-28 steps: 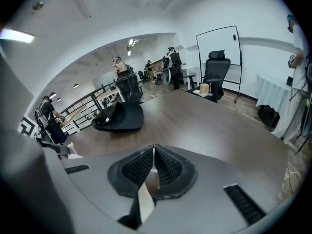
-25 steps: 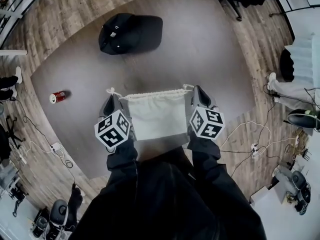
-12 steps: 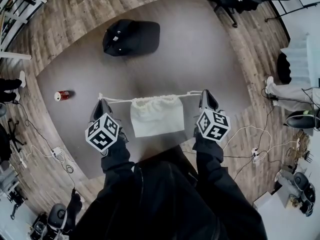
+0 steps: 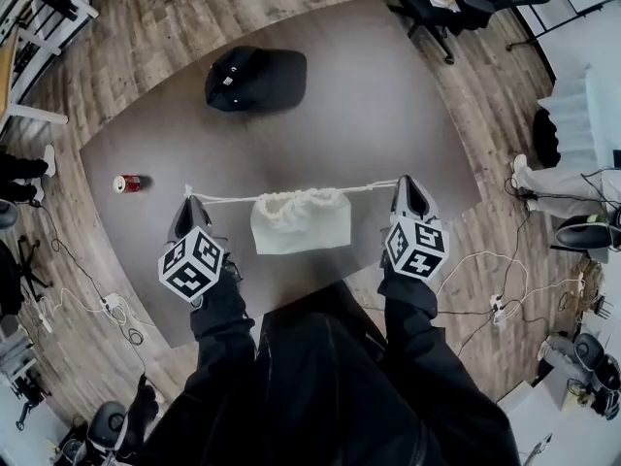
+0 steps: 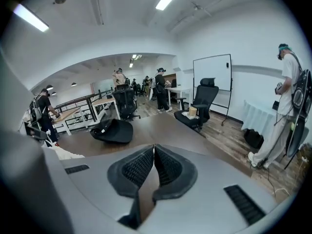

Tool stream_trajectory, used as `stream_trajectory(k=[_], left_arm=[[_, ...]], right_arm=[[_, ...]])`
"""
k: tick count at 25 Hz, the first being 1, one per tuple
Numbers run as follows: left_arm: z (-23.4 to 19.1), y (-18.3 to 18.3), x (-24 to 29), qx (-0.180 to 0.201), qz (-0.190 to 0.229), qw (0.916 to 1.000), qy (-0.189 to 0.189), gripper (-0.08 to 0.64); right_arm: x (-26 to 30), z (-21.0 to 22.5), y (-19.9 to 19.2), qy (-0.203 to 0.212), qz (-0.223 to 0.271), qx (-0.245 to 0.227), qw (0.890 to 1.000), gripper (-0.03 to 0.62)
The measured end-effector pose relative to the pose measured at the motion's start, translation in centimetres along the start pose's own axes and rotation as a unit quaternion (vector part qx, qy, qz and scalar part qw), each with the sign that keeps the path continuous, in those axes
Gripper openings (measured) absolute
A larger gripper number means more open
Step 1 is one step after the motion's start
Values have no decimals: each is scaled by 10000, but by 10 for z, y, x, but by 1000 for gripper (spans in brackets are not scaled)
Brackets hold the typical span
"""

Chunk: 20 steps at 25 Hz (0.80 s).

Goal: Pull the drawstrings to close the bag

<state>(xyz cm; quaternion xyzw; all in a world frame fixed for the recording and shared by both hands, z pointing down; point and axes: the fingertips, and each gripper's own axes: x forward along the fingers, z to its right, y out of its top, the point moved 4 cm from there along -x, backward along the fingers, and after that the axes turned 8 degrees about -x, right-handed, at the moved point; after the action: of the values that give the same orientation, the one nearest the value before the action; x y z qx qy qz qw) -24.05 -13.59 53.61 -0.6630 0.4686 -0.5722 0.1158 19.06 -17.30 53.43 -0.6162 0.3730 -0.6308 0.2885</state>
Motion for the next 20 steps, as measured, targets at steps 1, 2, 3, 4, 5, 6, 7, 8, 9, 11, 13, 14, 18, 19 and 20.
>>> stream_trajectory(k=[1, 2, 3, 4, 5, 6, 7, 8, 9, 11, 13, 14, 18, 19, 20], left_arm=[[4, 6, -6, 34, 78, 9999, -108, 32], [8, 12, -10, 70, 161, 9996, -213, 32], [12, 18, -15, 94, 245, 9992, -303, 32], [15, 24, -18, 107, 329, 9987, -367, 32], [17, 29, -21, 119, 417, 9983, -390, 32], [18, 35, -24, 131, 509, 9979, -372, 32], [18, 42, -26, 133, 601, 9975, -336, 32], [17, 48, -29, 120, 682, 9971, -317, 32], [17, 54, -31, 106, 748, 9966, -324, 32], [19, 62, -35, 126, 832, 9960, -314, 32], [16, 62, -39, 102, 870, 9959, -211, 32], [11, 63, -42, 59, 885, 9959, -149, 32], [-8, 66, -49, -90, 952, 9954, 28, 32], [-11, 67, -50, -103, 971, 9952, 70, 32], [-14, 67, -52, -109, 989, 9950, 107, 32]], right_arm=[[-6, -1, 11, -3, 154, -88, 9998, 26], [-14, -3, 23, 9, 328, -179, 9993, 26], [-22, -6, 35, 44, 507, -274, 9983, 26], [-31, -9, 47, 94, 677, -382, 9969, 26], [-42, -13, 57, 143, 826, -522, 9951, 26], [-52, -15, 66, 170, 939, -701, 9930, 26], [-62, -16, 72, 172, 1012, -880, 9908, 26], [-68, -15, 75, 160, 1049, -997, 9893, 26], [-73, -13, 77, 145, 1061, -1030, 9889, 26], [-75, -7, 74, 89, 1033, -982, 9898, 26], [-75, 0, 67, 17, 964, -843, 9918, 26], [-75, 5, 64, -25, 933, -754, 9928, 26], [-75, 20, 58, -171, 876, -597, 9942, 26], [-75, 22, 57, -196, 870, -591, 9943, 26], [-74, 22, 56, -215, 861, -592, 9943, 26]])
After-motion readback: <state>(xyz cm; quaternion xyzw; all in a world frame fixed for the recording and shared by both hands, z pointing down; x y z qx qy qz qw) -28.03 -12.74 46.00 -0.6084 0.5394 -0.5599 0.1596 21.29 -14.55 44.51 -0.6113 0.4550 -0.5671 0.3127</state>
